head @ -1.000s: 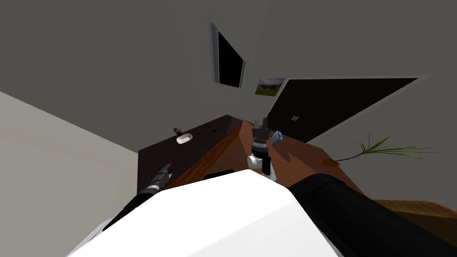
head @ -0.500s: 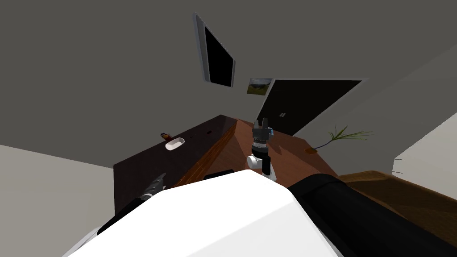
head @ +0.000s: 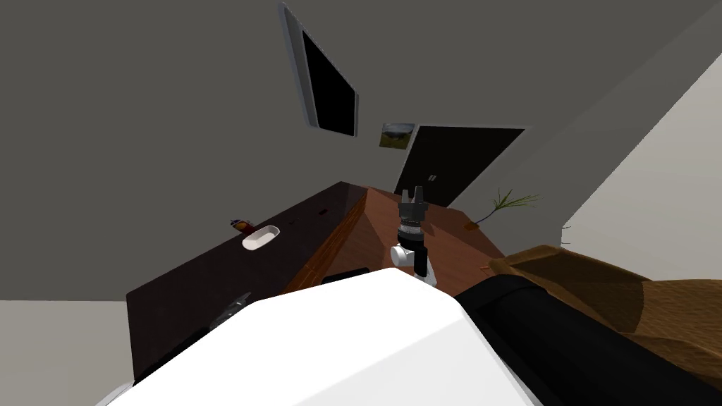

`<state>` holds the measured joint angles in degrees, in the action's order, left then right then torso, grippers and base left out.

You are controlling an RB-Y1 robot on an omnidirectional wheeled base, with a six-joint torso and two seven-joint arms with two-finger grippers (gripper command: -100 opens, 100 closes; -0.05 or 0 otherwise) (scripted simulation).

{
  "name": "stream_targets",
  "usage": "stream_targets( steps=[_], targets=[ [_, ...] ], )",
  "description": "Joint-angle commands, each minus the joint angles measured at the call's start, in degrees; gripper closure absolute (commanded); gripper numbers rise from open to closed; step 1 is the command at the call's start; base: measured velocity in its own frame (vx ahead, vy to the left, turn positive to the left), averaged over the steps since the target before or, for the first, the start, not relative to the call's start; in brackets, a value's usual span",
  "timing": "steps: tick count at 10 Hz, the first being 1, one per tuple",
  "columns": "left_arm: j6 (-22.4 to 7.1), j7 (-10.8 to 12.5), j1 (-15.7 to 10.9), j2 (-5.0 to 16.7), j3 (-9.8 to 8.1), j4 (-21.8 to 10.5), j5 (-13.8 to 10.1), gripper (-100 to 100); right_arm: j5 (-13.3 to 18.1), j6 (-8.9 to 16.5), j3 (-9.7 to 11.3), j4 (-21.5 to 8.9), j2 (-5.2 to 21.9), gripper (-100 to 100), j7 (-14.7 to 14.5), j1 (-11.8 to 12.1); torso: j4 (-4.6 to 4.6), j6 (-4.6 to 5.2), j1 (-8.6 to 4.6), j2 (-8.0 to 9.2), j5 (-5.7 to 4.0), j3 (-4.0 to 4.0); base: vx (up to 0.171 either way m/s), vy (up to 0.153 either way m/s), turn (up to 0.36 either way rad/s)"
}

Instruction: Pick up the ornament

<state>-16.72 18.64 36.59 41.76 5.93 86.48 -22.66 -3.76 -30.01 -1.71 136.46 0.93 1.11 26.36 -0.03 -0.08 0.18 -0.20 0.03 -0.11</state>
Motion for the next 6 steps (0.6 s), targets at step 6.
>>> stream_targets(
  steps=[6],
  targets=[
    [-8.08,0.76,-0.42,3.95,3.46,-6.56,-6.40,-100,0.00,0.00,0.00,0.00,0.00,0,0.00,0.00,0.00,-0.01,0.03,-0.01,0.00,-0.01,0.042,0.026,-0.170]
  ],
)
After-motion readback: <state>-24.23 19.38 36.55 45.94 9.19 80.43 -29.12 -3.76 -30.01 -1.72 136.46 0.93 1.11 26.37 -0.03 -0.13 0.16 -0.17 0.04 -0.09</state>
